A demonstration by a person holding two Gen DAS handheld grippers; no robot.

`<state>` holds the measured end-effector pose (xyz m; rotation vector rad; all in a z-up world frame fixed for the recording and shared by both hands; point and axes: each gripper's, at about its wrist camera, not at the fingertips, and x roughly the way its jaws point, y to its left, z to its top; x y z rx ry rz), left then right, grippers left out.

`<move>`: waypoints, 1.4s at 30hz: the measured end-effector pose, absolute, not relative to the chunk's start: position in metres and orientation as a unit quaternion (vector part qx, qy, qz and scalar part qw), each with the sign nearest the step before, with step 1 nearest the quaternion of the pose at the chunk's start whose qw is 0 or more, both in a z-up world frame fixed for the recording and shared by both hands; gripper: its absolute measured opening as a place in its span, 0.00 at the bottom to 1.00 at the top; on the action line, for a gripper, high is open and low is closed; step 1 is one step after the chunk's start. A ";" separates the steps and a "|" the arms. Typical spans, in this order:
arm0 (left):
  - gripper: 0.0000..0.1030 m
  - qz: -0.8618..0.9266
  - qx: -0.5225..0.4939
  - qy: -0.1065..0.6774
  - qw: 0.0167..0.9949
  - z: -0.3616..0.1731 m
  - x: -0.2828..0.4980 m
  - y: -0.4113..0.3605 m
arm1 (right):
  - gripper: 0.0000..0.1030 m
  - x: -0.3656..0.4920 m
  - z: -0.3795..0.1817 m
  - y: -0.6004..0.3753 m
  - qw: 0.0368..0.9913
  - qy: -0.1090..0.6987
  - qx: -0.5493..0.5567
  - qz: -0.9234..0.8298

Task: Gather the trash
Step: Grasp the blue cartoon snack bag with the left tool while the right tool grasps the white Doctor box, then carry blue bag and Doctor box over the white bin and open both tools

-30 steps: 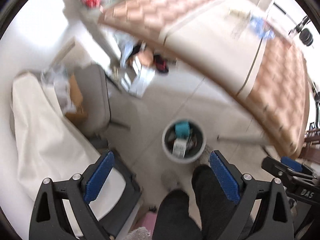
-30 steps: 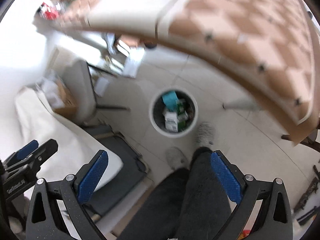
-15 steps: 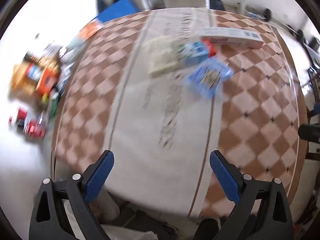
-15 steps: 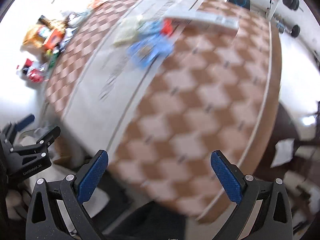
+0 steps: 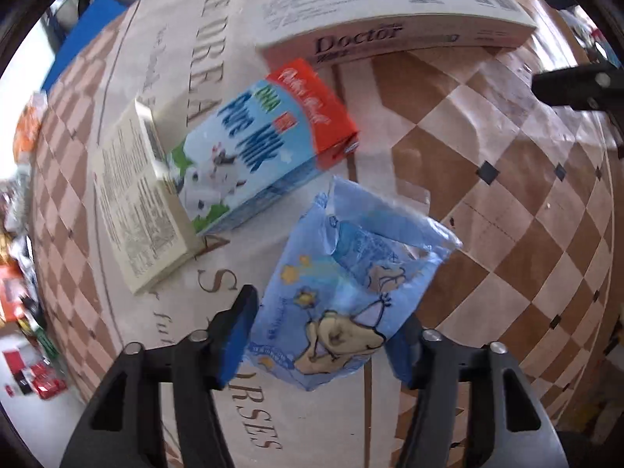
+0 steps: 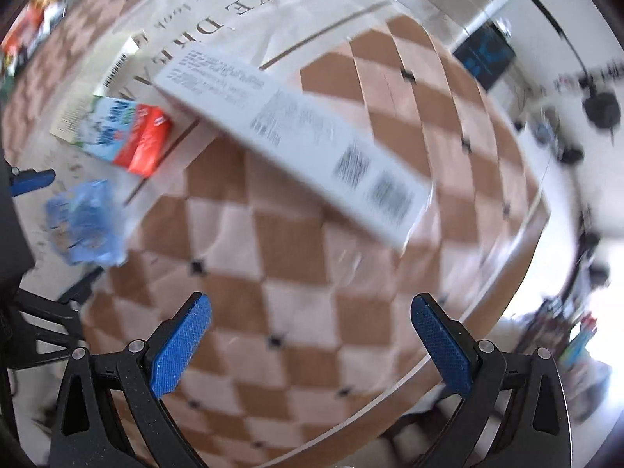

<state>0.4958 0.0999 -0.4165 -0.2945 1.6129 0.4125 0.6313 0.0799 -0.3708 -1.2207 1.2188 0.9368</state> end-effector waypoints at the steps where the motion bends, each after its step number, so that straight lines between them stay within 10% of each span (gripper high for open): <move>1: 0.44 0.185 -0.146 0.708 0.666 -0.416 0.492 0.103 | 1.00 0.632 -0.374 0.089 0.550 0.506 -0.530 0.401; 13: 0.22 0.254 -0.287 0.655 0.651 -0.402 0.424 0.113 | 0.98 0.626 -0.431 0.165 0.470 0.472 -0.606 0.436; 17: 0.22 0.271 -0.299 0.642 0.652 -0.394 0.398 0.112 | 0.60 0.639 -0.422 0.162 0.472 0.543 -0.542 0.433; 29: 0.22 0.283 -0.291 0.607 0.683 -0.347 0.305 0.057 | 0.55 0.640 -0.383 0.059 0.584 0.635 -0.347 0.368; 42: 0.22 0.306 -0.306 0.560 0.706 -0.297 0.179 -0.041 | 0.54 0.367 -0.323 -0.118 0.573 0.650 -0.201 0.457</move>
